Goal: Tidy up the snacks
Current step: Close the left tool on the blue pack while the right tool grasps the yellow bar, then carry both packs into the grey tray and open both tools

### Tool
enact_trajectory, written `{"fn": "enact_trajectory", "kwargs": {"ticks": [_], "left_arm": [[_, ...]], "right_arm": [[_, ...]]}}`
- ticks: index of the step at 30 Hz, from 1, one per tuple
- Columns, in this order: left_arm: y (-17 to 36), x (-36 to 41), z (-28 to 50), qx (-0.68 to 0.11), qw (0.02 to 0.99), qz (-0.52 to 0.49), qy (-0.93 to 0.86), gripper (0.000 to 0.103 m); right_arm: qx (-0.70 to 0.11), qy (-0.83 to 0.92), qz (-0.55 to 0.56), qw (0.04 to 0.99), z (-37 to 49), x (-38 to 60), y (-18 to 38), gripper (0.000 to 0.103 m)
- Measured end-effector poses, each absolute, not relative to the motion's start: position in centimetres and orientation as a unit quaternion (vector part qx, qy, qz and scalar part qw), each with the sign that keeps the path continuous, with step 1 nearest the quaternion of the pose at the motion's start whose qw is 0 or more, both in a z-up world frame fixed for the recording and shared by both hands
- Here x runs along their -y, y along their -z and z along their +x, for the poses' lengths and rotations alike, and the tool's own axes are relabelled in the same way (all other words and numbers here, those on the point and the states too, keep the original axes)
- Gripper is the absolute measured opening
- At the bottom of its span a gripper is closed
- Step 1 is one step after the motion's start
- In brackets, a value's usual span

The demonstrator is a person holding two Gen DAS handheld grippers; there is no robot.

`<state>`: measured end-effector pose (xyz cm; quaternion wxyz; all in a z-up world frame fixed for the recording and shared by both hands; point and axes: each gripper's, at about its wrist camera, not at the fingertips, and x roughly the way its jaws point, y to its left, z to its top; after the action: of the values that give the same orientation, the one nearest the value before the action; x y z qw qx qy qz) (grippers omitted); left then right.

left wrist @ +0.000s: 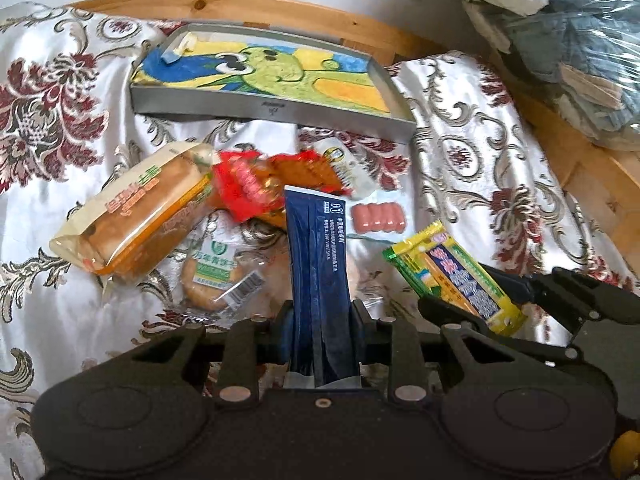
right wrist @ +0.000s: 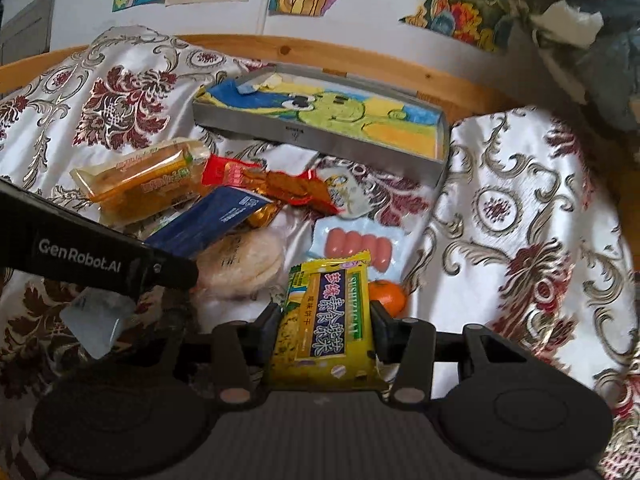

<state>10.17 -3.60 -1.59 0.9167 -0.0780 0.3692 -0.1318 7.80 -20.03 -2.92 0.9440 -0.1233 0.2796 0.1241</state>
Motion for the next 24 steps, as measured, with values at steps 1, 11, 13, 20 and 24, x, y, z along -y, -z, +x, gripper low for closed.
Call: {"fn": "enact_trajectory", "kwargs": {"ticks": [1,11,13,20,24], "left_arm": [[1.4,3.7,10.0,-0.367,0.917,-0.078,0.136,0.030],[-1.4,4.3,11.4,-0.341,0.925,-0.090,0.144,0.030],[-2.0,4.1,12.6,-0.332,0.929,-0.088,0.136,0.030],[-4.3,3.3,18.0,-0.301,0.943,-0.084,0.113,0.030],[-5.0,2.9,21.9,-0.289,0.949,-0.073,0.101,0.030]], "right_arm": [[-0.277,-0.123,-0.124,0.945,7.7,20.1,2.7,0.050],[-0.212,-0.103,-0.160,0.959,7.1,20.8,0.5,0.050],[-0.203,-0.102,-0.161,0.960,7.6,21.0,0.0,0.051],[-0.163,-0.111,-0.180,0.964,11.3,20.7,-1.5,0.051],[-0.145,-0.117,-0.171,0.968,15.2,20.7,-2.6,0.051]]}}
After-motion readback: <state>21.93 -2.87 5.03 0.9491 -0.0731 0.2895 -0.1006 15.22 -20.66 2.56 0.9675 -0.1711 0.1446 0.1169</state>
